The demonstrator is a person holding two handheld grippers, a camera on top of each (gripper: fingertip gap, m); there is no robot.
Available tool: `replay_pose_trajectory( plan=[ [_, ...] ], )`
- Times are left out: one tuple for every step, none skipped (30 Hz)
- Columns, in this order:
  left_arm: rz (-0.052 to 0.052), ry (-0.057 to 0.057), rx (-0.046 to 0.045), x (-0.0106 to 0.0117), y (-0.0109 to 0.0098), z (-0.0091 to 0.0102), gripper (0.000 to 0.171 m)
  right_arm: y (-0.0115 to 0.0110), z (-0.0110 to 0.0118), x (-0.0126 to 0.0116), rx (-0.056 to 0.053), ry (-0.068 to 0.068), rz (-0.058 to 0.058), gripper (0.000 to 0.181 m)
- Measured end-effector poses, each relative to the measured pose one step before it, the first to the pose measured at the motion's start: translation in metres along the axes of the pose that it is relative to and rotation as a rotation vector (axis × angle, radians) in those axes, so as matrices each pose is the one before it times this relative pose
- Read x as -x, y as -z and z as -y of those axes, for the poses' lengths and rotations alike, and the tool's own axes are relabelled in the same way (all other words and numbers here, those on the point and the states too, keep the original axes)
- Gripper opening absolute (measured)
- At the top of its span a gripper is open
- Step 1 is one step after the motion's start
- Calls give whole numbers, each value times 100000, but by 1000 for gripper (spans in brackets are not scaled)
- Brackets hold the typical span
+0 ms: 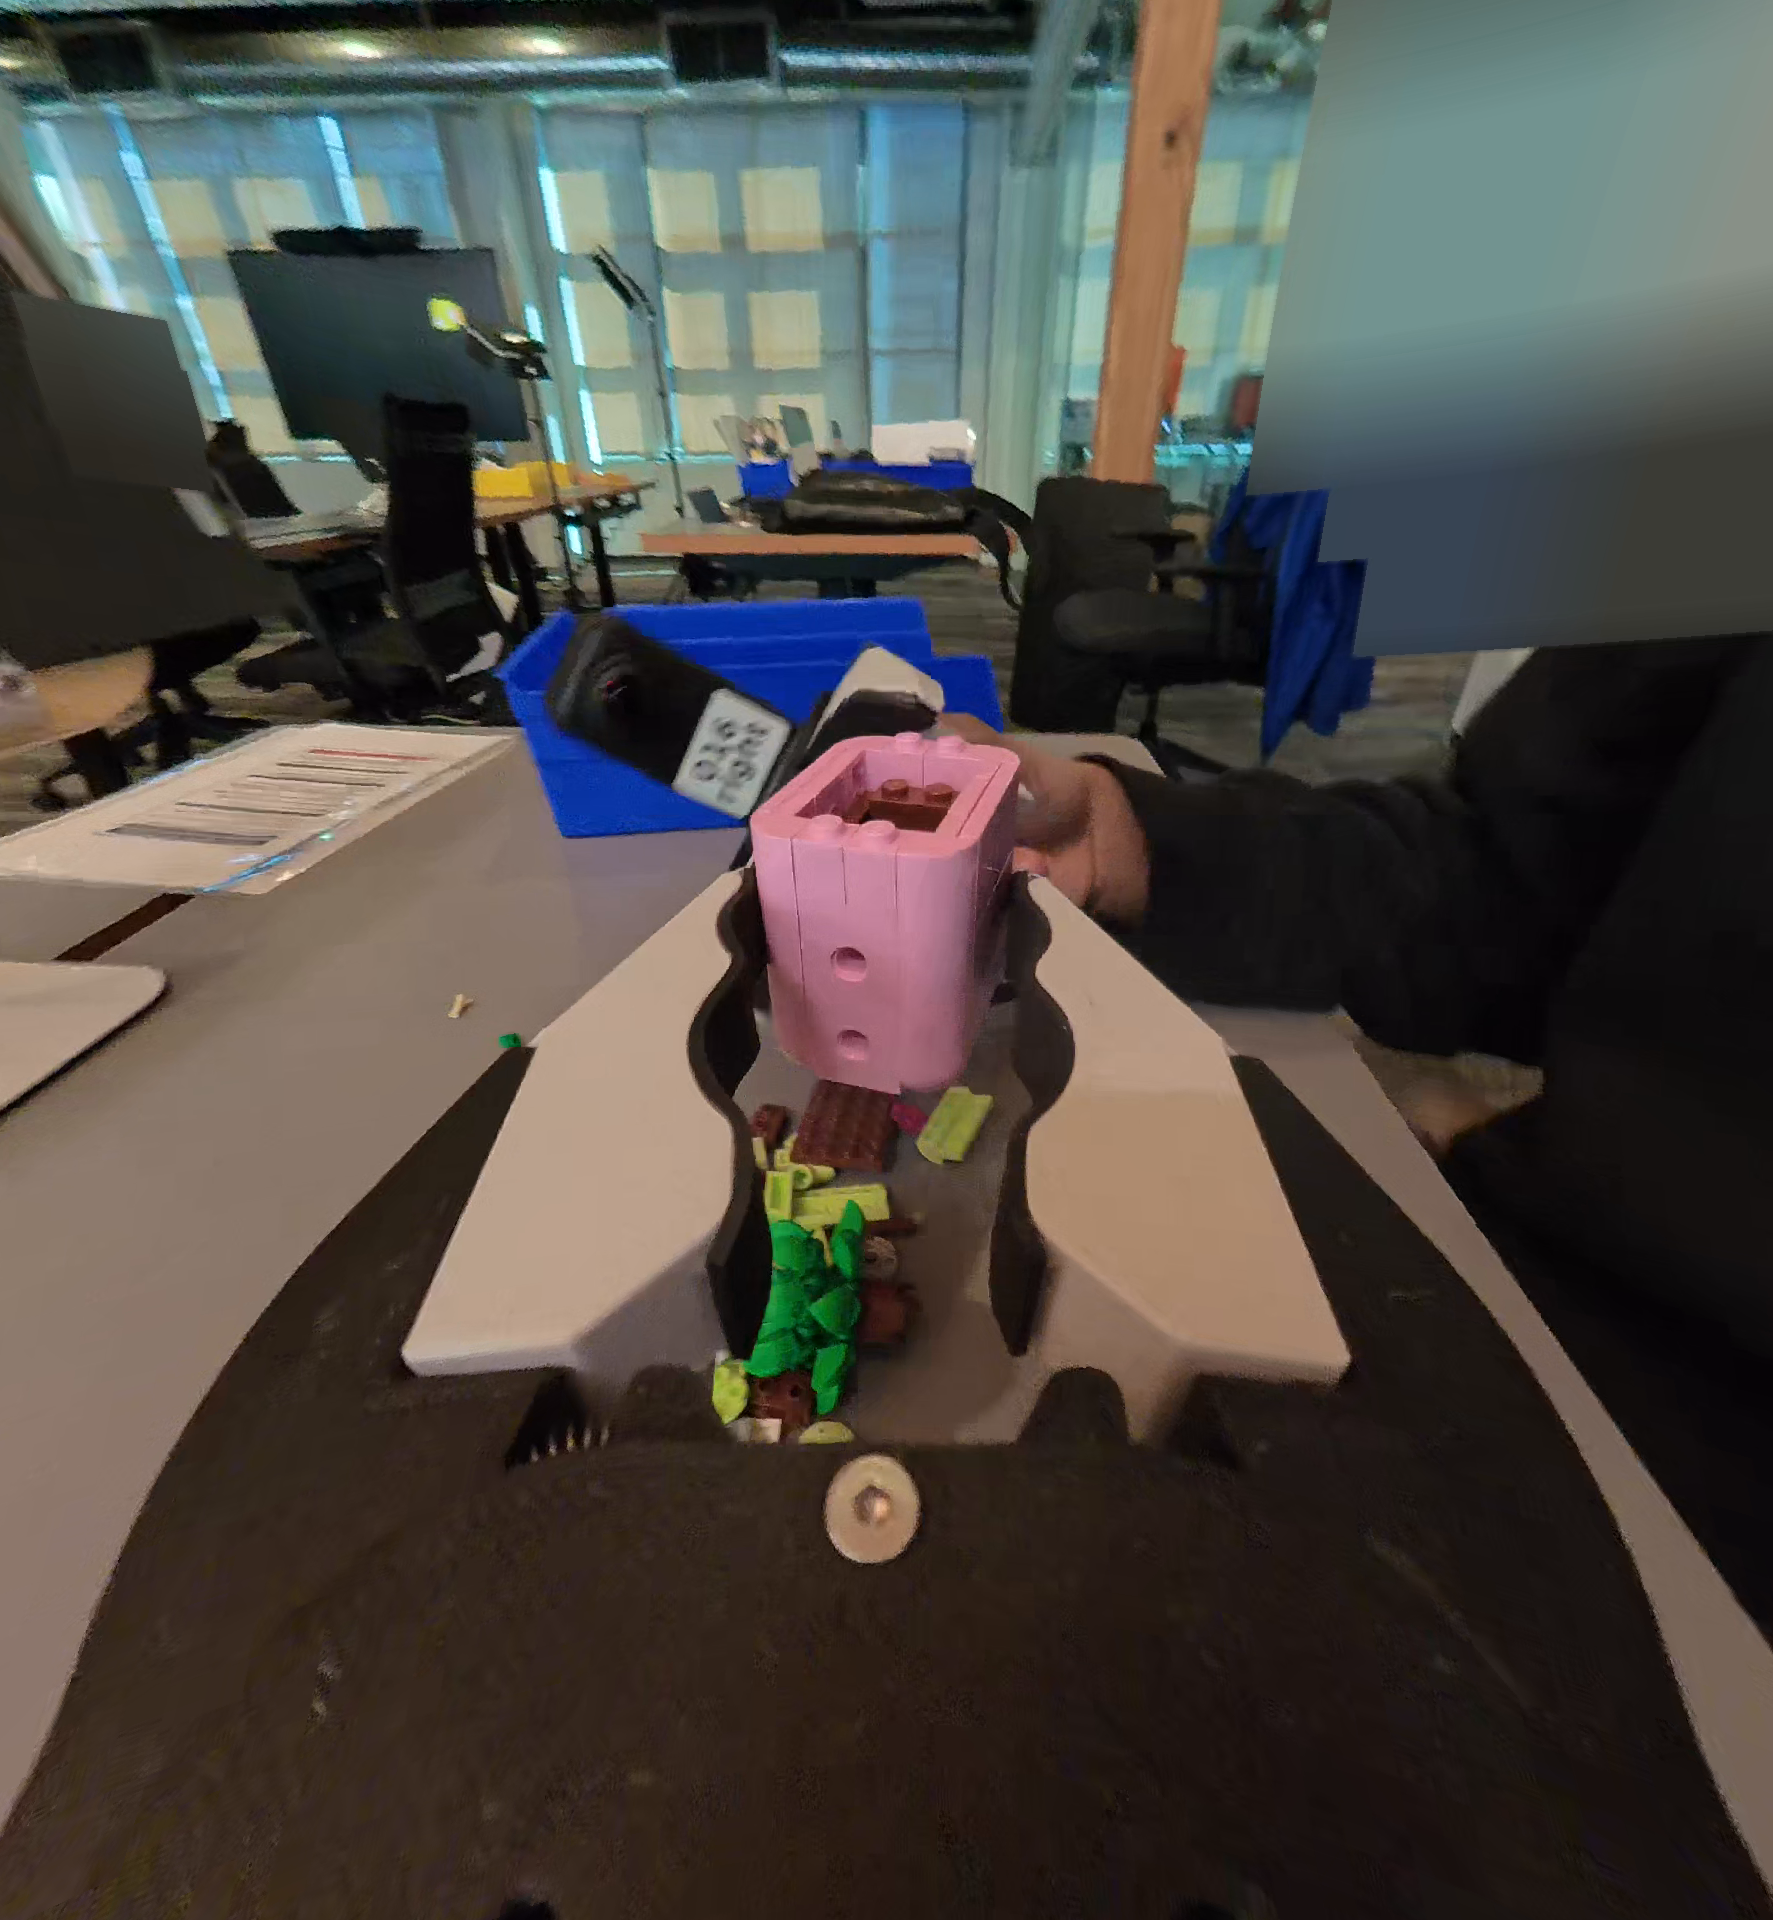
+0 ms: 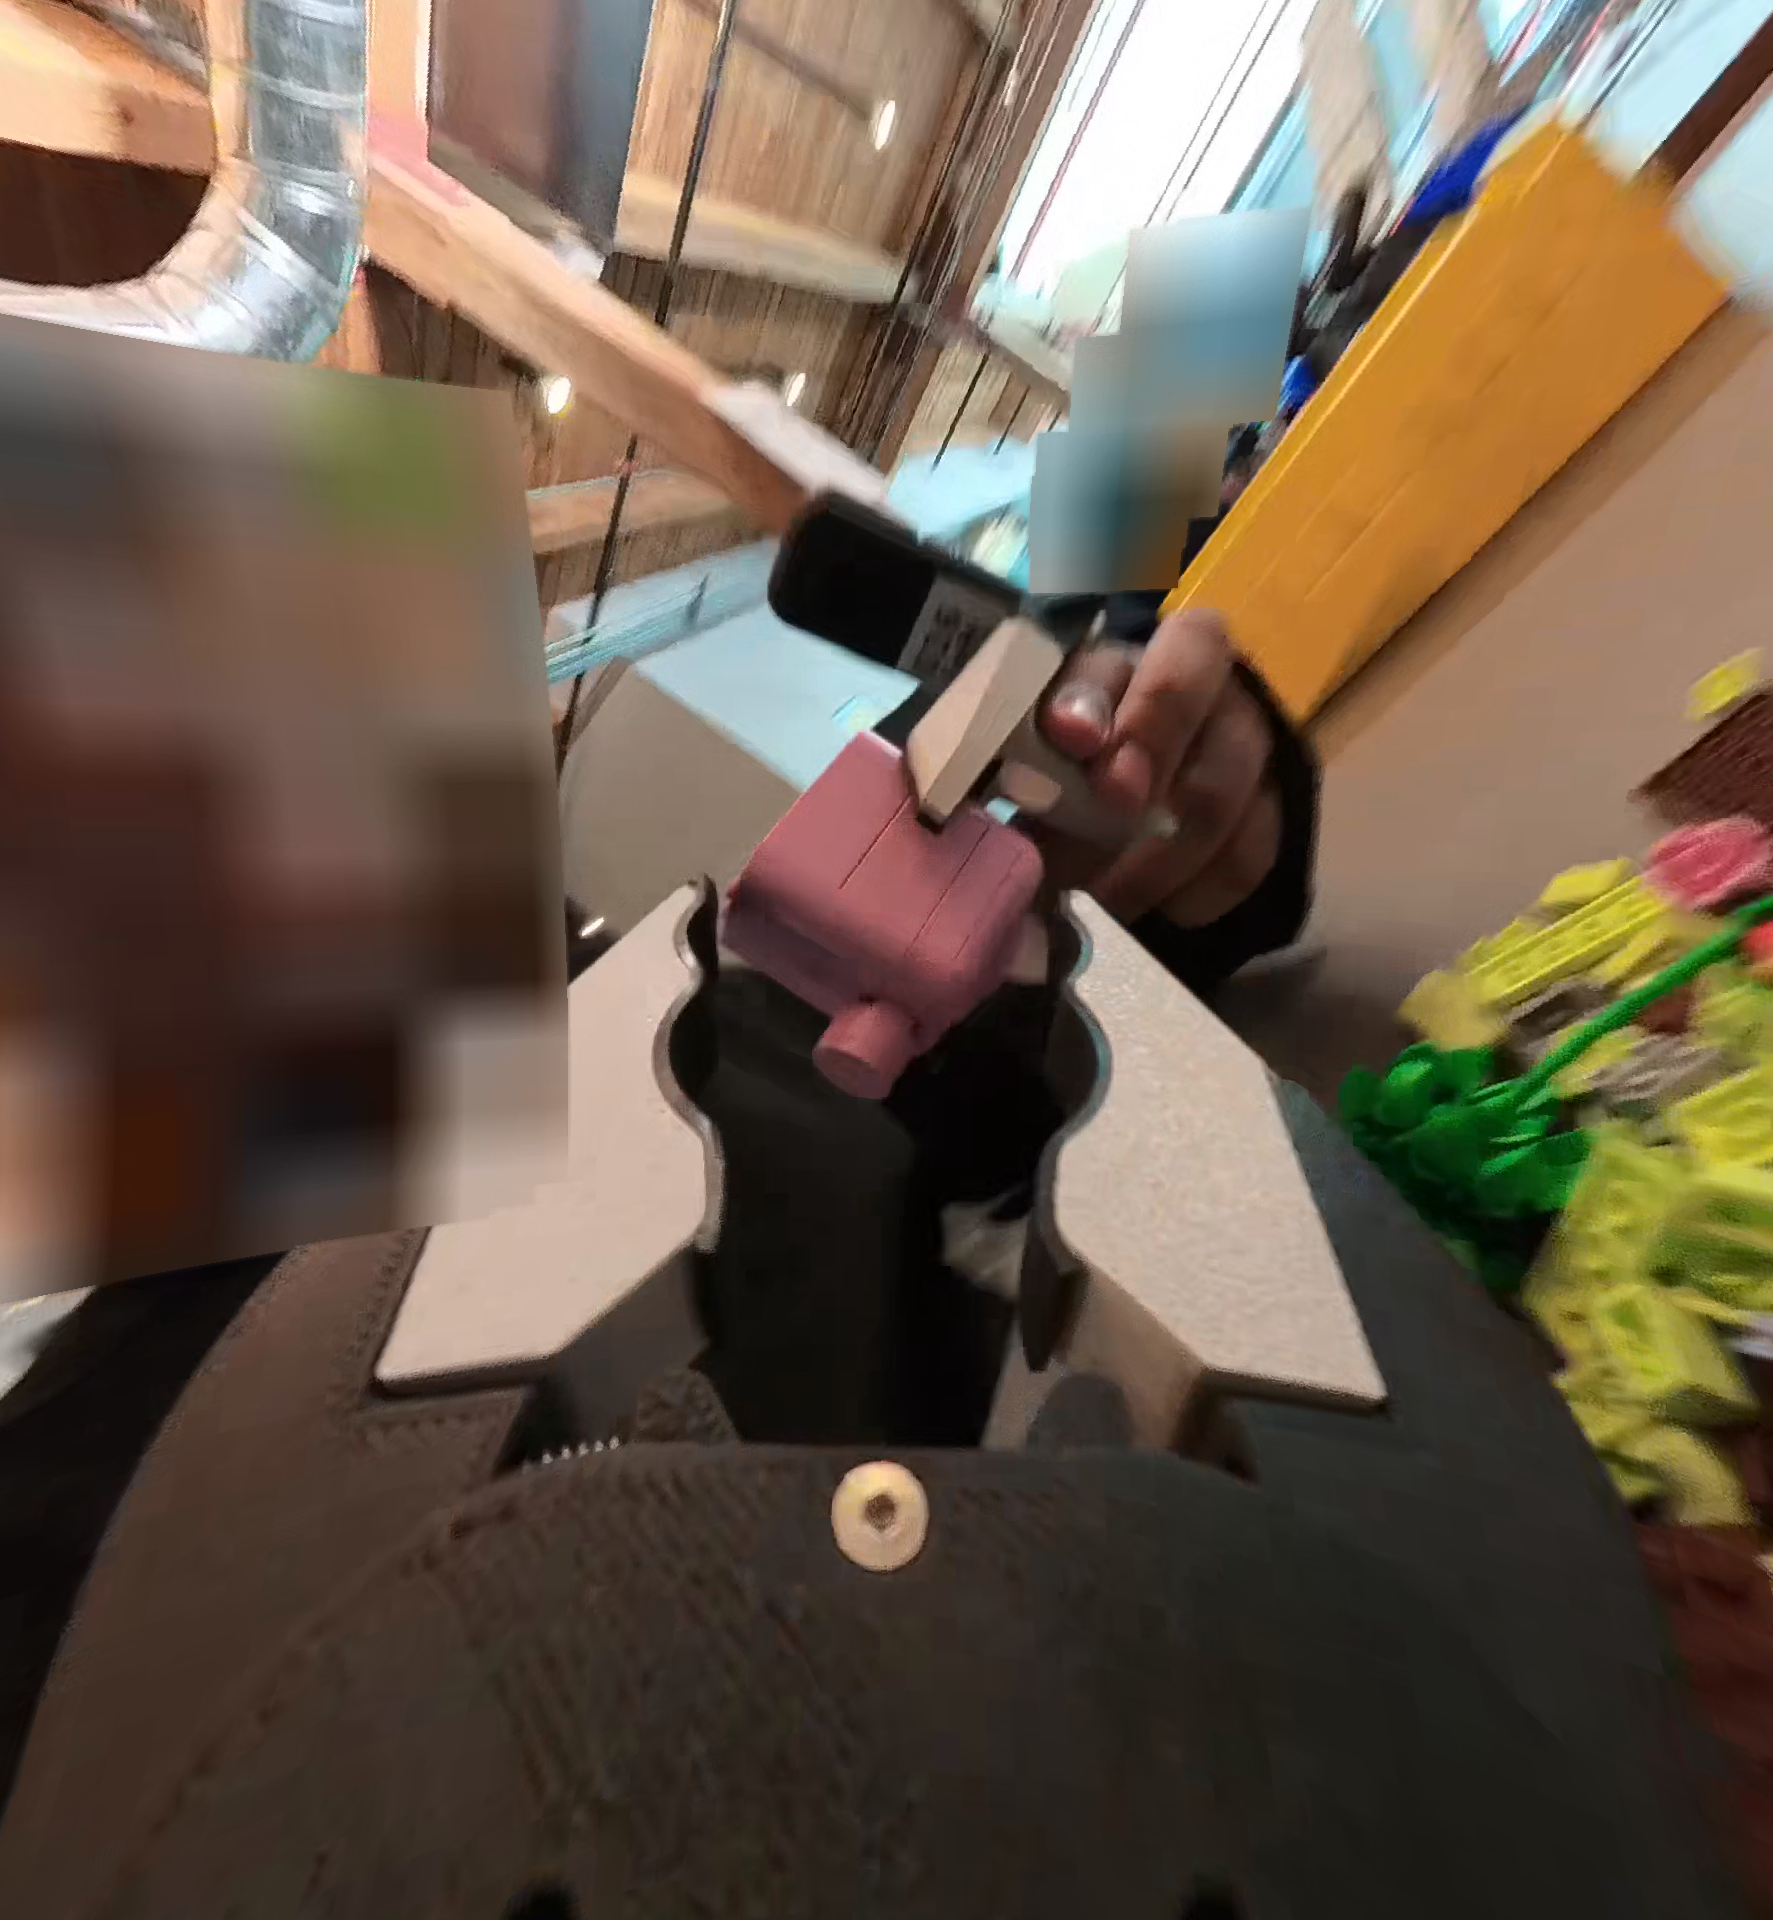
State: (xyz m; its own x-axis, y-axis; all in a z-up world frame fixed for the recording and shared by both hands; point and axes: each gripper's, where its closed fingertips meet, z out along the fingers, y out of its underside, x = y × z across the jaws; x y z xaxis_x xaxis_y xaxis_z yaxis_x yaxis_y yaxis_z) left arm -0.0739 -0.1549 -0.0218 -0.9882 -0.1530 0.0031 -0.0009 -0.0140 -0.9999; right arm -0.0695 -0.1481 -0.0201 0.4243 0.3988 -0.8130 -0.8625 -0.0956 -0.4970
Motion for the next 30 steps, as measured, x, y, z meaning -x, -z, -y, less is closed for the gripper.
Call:
replay_pose_trajectory(
  plan=[
    [2856,3449,-1549,801,362,293,41,770,1307,9,-6155,8224,-4429,62],
    [2664,3444,-1759,805,367,274,39,706,1240,83,-5276,10895,-5144,60],
    [1864,3793,-2411,705,334,313,39,551,988,113,-3513,13915,-5947,55],
    [958,4404,-2395,588,298,276,38,373,712,69,-1850,16316,-6752,51],
    [-32,4422,-2036,442,235,202,38,226,335,-70,354,16566,-7676,52],
    [-577,4008,-1519,295,178,129,38,81,38,2,1617,15960,-6801,52],
    [-584,2779,-1057,203,121,67,38,-103,-194,273,2342,14399,-4340,51],
    [-296,1618,-396,142,72,-15,38,-222,-353,355,2688,10908,-3090,50],
    [-700,533,387,-4,16,-122,38,-323,-416,411,2473,7298,-1538,47],
    [-852,217,1032,-71,-40,-205,38,-378,-397,685,2303,4169,1507,45],
    [-713,512,754,-62,-62,-162,38,-338,-320,733,1803,1248,3045,40],
    [-1666,856,579,-220,-64,-124,38,-241,-304,505,1503,-108,2689,36],
    [-2599,1260,45,-369,-49,-38,38,-130,-291,205,1272,-245,1374,32],
    [-2104,1446,-377,-291,-53,42,38,-44,-209,-5,896,-51,321,30],
    [-1281,841,-323,-200,-55,43,38,7,-101,13,427,238,392,28],
    [-500,-584,914,-160,-108,-126,38,6,-35,197,40,124,1316,25],
    [-491,-1223,1148,-219,-151,-179,38,-30,7,331,46,7,2061,20],
    [-442,-90,464,-189,-153,-49,38,5,48,189,65,589,809,13],
    [-228,62,-236,-125,-80,91,38,87,108,50,-256,1457,-265,13],
    [-220,-154,371,-99,-49,8,38,86,133,70,-326,780,131,12],
    [49,-437,396,-70,-6,12,38,44,68,48,264,163,73,12],
    [51,-100,108,-35,2,43,38,-3,55,21,112,596,-370,12],
    [150,143,-96,4,19,46,38,-23,28,12,59,903,-600,12],
    [67,207,-341,17,23,61,38,-51,15,-15,-13,433,-702,12],
    [-69,81,-312,11,-2,34,38,-66,-3,-31,135,-16,-554,12],
    [15,-38,-400,15,-42,15,38,-19,-28,-27,283,-150,-355,12],
    [81,206,-533,33,-41,22,38,15,-29,-69,202,-822,-183,13],
    [62,123,189,37,-34,-64,38,27,-42,-45,279,-1811,499,13],
    [-19,-590,137,-21,-23,-43,38,40,-52,-14,364,-2202,886,12],
    [27,-933,-825,-77,-9,131,38,30,58,-10,-321,-3054,954,13]
  ],
)
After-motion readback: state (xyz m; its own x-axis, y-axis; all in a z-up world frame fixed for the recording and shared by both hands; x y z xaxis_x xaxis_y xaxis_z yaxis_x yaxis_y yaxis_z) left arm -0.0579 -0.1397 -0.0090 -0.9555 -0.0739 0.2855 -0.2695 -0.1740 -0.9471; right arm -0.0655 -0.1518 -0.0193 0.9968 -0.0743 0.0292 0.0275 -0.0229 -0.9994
